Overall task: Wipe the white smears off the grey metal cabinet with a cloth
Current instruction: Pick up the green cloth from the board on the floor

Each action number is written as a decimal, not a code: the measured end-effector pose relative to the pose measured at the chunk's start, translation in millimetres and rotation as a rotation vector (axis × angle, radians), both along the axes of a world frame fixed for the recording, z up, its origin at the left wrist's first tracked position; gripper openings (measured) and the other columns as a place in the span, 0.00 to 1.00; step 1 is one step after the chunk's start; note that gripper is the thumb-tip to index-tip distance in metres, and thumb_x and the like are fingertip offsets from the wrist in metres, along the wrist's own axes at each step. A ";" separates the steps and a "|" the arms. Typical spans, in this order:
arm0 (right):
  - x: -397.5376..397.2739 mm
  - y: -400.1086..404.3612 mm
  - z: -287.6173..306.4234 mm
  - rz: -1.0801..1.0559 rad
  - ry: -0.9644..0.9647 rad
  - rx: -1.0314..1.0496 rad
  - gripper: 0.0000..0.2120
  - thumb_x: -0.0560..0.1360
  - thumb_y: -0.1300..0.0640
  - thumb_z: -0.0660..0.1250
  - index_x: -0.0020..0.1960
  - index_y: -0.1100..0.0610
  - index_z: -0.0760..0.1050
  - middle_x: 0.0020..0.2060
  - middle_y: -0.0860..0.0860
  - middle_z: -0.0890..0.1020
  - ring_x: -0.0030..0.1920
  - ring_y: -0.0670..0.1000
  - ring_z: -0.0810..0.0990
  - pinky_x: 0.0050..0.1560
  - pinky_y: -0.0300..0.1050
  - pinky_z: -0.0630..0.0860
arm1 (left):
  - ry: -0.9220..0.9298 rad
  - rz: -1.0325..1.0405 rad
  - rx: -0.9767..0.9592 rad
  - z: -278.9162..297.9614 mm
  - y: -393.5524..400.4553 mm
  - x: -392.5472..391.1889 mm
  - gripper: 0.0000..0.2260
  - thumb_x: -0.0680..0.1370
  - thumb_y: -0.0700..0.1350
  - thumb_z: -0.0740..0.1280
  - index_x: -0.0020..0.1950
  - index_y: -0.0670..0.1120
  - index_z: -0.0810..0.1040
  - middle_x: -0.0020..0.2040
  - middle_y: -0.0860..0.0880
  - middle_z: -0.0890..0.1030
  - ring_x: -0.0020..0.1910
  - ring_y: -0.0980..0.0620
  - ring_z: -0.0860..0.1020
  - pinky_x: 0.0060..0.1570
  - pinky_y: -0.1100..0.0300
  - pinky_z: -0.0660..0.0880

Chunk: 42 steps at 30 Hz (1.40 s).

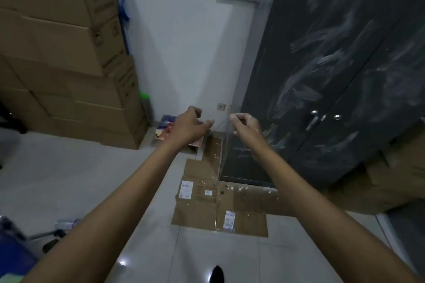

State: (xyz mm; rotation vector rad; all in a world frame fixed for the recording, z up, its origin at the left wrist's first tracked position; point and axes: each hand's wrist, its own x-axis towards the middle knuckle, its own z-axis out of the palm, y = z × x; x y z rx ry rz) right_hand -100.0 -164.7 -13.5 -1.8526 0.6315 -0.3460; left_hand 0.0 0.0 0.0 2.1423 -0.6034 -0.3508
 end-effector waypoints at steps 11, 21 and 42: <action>81.9 -43.2 -53.7 0.018 0.076 0.103 0.16 0.85 0.49 0.66 0.66 0.59 0.78 0.58 0.54 0.82 0.62 0.53 0.81 0.69 0.57 0.78 | 0.104 0.076 0.108 -57.8 -39.4 64.3 0.16 0.81 0.50 0.71 0.63 0.42 0.74 0.62 0.42 0.81 0.63 0.41 0.79 0.64 0.46 0.76; 160.8 -69.0 -100.7 0.033 0.122 0.177 0.13 0.85 0.50 0.66 0.64 0.57 0.77 0.57 0.52 0.82 0.61 0.53 0.81 0.66 0.55 0.79 | 0.249 0.149 0.108 -96.2 -62.0 136.2 0.27 0.81 0.53 0.72 0.73 0.41 0.71 0.67 0.43 0.78 0.66 0.44 0.78 0.64 0.49 0.76; 377.7 -33.8 -161.1 -0.039 0.294 0.272 0.12 0.86 0.50 0.63 0.62 0.58 0.76 0.57 0.56 0.82 0.59 0.55 0.81 0.57 0.49 0.79 | 0.393 0.085 0.148 -148.8 -45.1 382.9 0.21 0.82 0.52 0.70 0.71 0.43 0.74 0.67 0.44 0.79 0.59 0.48 0.76 0.55 0.55 0.72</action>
